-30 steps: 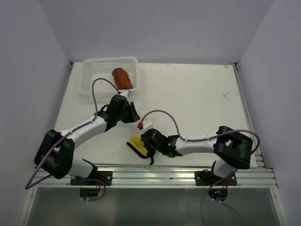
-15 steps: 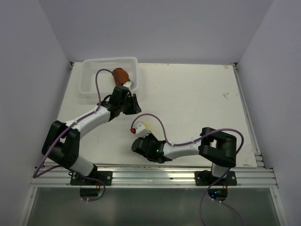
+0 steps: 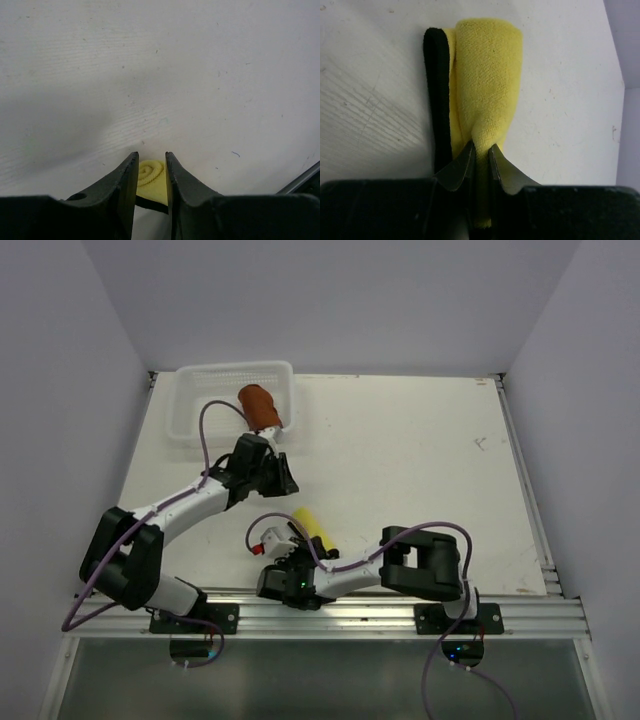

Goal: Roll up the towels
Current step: Roll the towel

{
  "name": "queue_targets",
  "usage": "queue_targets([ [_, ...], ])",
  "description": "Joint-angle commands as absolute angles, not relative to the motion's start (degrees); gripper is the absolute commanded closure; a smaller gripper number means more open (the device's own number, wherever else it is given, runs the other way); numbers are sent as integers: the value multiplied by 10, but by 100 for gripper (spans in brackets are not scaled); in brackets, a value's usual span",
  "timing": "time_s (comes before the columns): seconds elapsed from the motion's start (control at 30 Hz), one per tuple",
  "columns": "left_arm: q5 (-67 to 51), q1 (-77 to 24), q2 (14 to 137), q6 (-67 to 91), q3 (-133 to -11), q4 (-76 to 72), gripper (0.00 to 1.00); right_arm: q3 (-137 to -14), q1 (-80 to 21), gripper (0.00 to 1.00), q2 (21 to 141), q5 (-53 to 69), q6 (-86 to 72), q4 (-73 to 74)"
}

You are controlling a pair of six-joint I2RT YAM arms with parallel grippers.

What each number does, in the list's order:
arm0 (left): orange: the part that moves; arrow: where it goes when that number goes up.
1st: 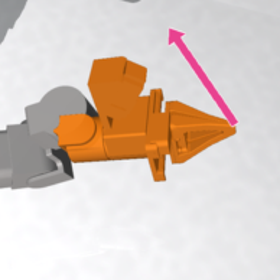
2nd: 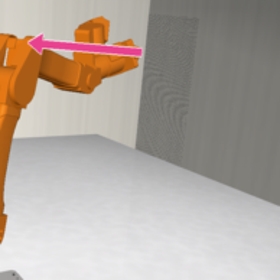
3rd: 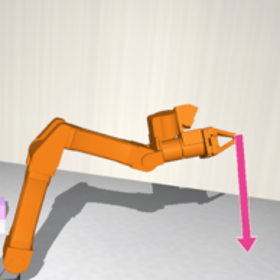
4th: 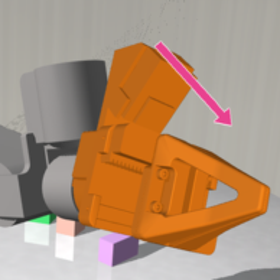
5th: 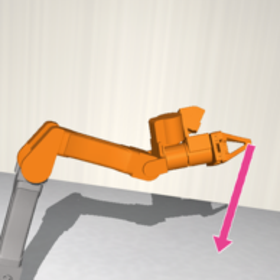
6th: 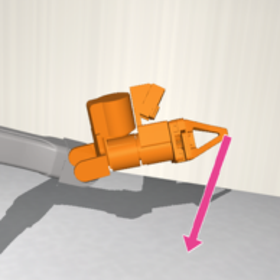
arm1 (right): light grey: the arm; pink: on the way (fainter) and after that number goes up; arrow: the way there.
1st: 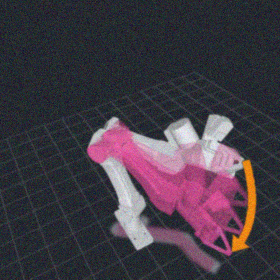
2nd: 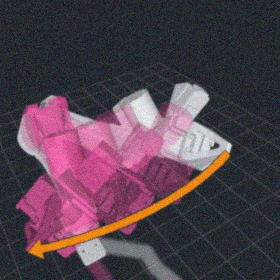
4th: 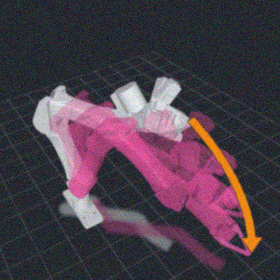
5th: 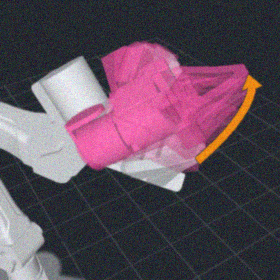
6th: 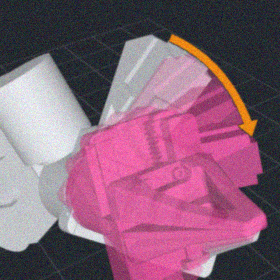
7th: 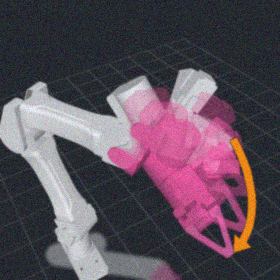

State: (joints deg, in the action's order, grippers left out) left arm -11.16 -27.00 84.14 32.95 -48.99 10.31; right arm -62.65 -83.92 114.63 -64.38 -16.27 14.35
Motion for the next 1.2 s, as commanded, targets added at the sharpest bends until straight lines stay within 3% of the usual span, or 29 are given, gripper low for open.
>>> queue_targets([
  [0.0,-148,-266,791,348,-473,67,68,-656,-851,99,1184,-653,-171,195],
  [0.27,-214,-267,762,369,-411,32,68,-688,-862,99,1223,-650,-151,209],
  [0.57,-234,-291,809,378,-347,-62,69,-697,-867,99,1235,-647,-140,209],
  [1.17,-173,-307,900,366,-313,-66,71,-675,-867,92,1186,-635,-168,186],
])
